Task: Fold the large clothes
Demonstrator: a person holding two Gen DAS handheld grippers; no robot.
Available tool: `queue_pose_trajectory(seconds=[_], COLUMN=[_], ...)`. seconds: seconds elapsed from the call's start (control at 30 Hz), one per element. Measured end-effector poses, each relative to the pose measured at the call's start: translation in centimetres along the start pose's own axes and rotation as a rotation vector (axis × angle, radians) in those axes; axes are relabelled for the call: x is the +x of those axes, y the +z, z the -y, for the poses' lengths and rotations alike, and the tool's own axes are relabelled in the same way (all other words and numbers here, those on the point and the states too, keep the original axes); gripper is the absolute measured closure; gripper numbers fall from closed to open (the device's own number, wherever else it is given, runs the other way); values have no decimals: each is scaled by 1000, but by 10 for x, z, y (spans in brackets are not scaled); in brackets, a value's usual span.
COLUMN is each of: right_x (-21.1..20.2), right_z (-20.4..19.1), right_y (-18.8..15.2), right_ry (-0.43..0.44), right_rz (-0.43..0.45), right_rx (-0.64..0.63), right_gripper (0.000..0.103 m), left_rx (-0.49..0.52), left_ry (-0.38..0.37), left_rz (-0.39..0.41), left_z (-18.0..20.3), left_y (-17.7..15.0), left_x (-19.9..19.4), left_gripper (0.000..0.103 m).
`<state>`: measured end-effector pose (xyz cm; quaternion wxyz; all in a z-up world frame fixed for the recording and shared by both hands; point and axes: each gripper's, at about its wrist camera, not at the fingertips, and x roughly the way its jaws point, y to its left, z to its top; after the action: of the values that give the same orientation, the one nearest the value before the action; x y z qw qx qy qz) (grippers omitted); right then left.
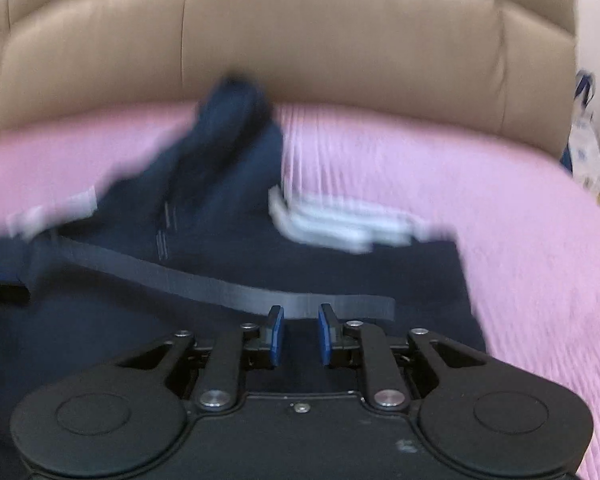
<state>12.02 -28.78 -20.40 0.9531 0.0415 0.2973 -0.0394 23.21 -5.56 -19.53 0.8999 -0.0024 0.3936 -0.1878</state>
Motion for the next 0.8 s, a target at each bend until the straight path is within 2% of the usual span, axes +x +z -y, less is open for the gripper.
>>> queue_pose_trajectory(seconds=[0.03,0.1,0.17,0.23,0.37,0.4,0.5,0.6,0.67,0.8], right_x=[2,12,29,52,64,64,74,81,84,85], right_z=[2,6,9,11,11,10,18,28,25,20], right_y=[7,18,21,18,1,-4,-7,-9,-10,-13], right_ry=[-5,-30,-76,-143,-152,-160,-139,-114,-117,-116], right_rz=[45,128,202,212,258,269,233,209,204,211], right_rx=[16,55,75,93,119,119,156,218,202,179], right_gripper=[64,26,26,26,26,26,26,26,25,25], left_rx=[4,1,-18,-7,29,40,33,-42,-88,-82], left_ry=[-11,-22,-48,-19,40,43,77,94,120,157], left_rz=[54,132,186,223,252,254,235,203,184,137], left_z=[3,6,5,10,13,14,13,1,-8,-15], left_y=[10,36,70,101,162,173,207,234,250,263], left_x=[-7,-11,0,20,85,100,145,185,208,243], left_gripper=[87,82,75,72,71,67,57,57,57,57])
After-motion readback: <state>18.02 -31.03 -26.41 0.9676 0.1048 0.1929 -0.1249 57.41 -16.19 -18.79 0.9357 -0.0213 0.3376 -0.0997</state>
